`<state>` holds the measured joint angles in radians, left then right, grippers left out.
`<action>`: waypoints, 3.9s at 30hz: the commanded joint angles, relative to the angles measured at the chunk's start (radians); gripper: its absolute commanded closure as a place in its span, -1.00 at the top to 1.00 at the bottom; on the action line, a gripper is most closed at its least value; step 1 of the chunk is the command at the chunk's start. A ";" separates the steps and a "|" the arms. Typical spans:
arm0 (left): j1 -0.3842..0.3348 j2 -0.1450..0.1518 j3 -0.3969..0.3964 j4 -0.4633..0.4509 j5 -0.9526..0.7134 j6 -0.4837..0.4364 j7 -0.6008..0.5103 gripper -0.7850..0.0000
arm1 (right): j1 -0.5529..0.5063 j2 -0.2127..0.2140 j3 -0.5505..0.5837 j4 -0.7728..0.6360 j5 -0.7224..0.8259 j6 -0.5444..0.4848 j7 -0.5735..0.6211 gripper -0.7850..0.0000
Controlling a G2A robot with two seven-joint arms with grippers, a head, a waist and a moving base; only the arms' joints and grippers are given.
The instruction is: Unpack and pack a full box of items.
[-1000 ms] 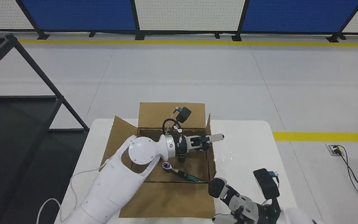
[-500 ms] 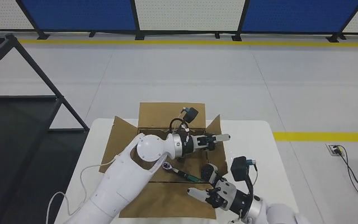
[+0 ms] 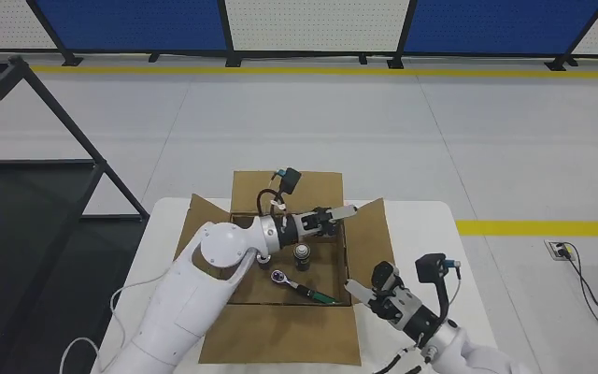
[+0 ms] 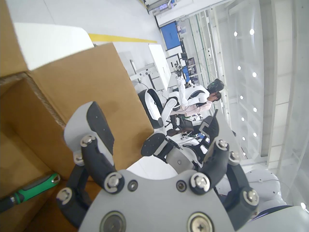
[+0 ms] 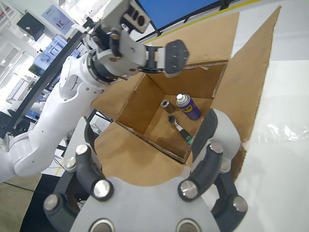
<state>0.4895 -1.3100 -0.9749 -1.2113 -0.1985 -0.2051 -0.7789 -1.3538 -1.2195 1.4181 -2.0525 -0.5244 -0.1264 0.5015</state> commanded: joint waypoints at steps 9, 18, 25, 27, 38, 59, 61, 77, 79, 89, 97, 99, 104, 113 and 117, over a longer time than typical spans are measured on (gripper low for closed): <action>0.367 0.118 -0.415 -0.367 0.228 0.035 0.005 1.00 | 0.022 0.002 0.014 0.058 0.058 0.002 -0.001 1.00; 0.576 0.154 -0.651 -0.497 0.199 0.060 0.039 1.00 | 0.030 0.002 -0.003 0.081 0.074 0.001 -0.024 1.00; 0.630 0.165 -0.690 -0.492 0.199 0.069 0.037 1.00 | 0.051 0.001 -0.026 0.094 0.079 0.015 -0.024 1.00; 0.639 0.167 -0.694 -0.487 0.208 0.069 0.047 1.00 | 0.058 0.000 -0.032 0.099 0.082 0.019 -0.027 1.00; 0.693 0.176 -0.717 -0.435 0.177 0.075 0.069 1.00 | 0.059 0.002 -0.020 0.133 0.085 0.083 -0.018 1.00; 0.754 0.189 -0.786 -0.428 0.033 0.005 0.120 1.00 | 0.301 -0.021 -0.290 0.150 -0.080 0.106 0.125 1.00; 0.772 0.189 -0.801 -0.437 0.000 -0.012 0.131 1.00 | 0.379 -0.032 -0.360 0.192 -0.125 0.112 0.160 1.00; 0.923 0.189 -0.899 -0.518 -0.195 -0.132 0.142 1.00 | 0.785 -0.154 -0.666 0.638 -0.258 0.333 0.193 1.00; 0.924 0.190 -0.903 -0.519 -0.206 -0.136 0.135 1.00 | 0.797 -0.161 -0.680 0.675 -0.294 0.364 0.195 1.00; 0.915 0.195 -0.905 -0.509 -0.224 -0.142 0.109 1.00 | 0.828 -0.192 -0.713 0.775 -0.356 0.425 0.254 1.00; 0.926 0.199 -0.916 -0.495 -0.239 -0.150 0.100 1.00 | 0.869 -0.227 -0.728 0.888 -0.340 0.437 0.270 1.00; 0.928 0.200 -0.917 -0.493 -0.239 -0.150 0.100 1.00 | 0.877 -0.237 -0.730 0.913 -0.329 0.438 0.263 1.00; 0.929 0.201 -0.916 -0.485 -0.243 -0.150 0.101 1.00 | 0.899 -0.262 -0.744 0.975 -0.312 0.431 0.254 0.87; 0.923 0.204 -0.907 -0.472 -0.244 -0.143 0.104 1.00 | 0.913 -0.291 -0.735 1.025 -0.268 0.381 0.241 -1.00; 0.913 0.205 -0.898 -0.472 -0.239 -0.136 0.103 1.00 | 0.899 -0.289 -0.716 1.005 -0.285 0.380 0.236 -1.00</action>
<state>1.4054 -1.1055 -1.8754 -1.6822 -0.4401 -0.3426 -0.6752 -0.4494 -1.5099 0.6966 -1.0398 -0.8044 0.2542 0.7411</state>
